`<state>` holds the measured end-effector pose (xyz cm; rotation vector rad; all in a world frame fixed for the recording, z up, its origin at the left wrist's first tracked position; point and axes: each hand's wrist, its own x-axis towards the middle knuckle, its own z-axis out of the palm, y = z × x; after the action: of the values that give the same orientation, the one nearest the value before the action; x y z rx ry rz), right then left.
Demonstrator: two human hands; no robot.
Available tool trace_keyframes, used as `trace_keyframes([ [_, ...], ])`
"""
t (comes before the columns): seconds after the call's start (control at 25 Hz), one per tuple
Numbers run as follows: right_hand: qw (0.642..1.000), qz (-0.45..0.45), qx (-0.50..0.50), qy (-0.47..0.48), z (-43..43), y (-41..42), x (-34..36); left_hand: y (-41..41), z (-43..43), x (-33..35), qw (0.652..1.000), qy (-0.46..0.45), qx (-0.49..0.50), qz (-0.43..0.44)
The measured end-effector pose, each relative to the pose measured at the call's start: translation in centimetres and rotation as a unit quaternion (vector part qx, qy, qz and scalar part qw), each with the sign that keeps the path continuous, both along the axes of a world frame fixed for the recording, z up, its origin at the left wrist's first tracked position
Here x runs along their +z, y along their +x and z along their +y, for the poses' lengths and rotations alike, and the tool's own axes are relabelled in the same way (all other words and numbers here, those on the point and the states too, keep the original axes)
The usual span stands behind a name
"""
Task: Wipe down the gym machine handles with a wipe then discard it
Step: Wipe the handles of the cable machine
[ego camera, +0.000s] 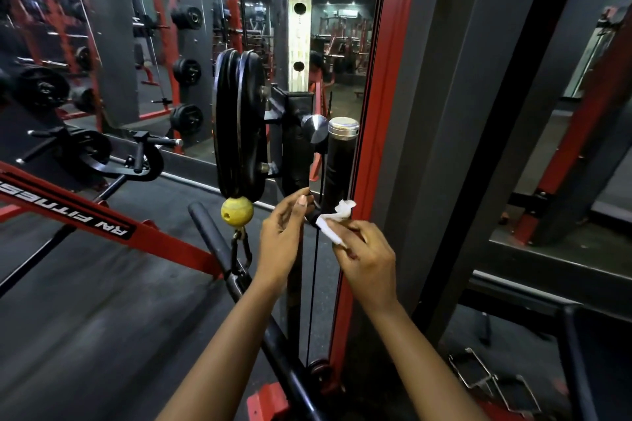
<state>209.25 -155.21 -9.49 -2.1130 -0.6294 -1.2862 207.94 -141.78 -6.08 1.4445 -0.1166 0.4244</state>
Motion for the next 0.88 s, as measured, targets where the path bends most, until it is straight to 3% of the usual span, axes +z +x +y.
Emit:
trace_keyframes([
  [0.16,0.981,0.034,0.021,0.191,-0.6,-0.5,2.2,0.3,-0.7,0.4,1.000,0.027,-0.007,-0.015],
  [0.4,0.935,0.068,0.054,0.343,0.3,1.5,7.1,0.4,-2.2,0.3,0.998,0.058,0.003,-0.022],
  [0.6,0.948,0.076,0.114,0.288,1.9,1.6,6.0,0.5,-2.2,0.2,0.997,0.063,0.014,-0.033],
  [0.88,0.933,0.192,0.132,0.273,1.1,1.0,-0.7,0.1,-2.6,0.1,0.998,0.056,0.020,-0.035],
])
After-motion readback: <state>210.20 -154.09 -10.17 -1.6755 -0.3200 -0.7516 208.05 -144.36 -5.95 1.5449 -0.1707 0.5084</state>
